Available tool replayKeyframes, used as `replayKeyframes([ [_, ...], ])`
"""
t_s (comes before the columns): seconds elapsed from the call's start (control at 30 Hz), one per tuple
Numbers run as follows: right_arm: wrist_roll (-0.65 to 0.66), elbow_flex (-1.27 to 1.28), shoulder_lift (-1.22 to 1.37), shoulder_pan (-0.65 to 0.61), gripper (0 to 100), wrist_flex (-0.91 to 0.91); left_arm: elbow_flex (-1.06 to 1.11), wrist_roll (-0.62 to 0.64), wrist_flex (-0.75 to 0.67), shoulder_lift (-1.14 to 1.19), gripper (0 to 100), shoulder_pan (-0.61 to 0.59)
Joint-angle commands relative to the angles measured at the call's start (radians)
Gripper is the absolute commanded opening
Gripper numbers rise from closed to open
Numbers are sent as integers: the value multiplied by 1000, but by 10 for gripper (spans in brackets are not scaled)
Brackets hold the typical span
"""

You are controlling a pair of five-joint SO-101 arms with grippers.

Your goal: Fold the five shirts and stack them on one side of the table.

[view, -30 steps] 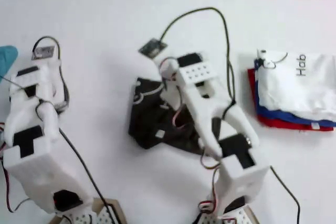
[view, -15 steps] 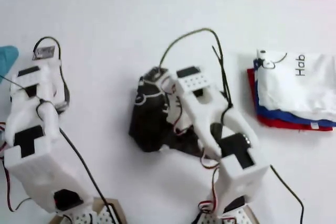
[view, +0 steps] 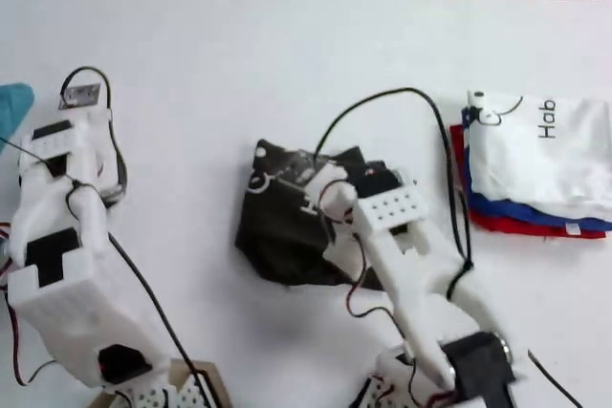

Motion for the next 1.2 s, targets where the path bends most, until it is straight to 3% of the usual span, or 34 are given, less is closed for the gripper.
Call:
replayKeyframes([
  [0.0,3,-20,-105,54,22,-30,-7,8,-34,-11,25,49],
  [0.17,-58,-26,-108,84,21,-208,-7,8,-34,-11,25,49],
  [0.47,-77,-25,165,-15,21,-234,-7,8,-35,-11,25,49],
  [0.9,-77,-18,177,-13,22,-56,-7,8,-35,-11,25,49],
  [1.17,-77,-15,39,-15,22,51,-7,8,-46,-11,25,49],
])
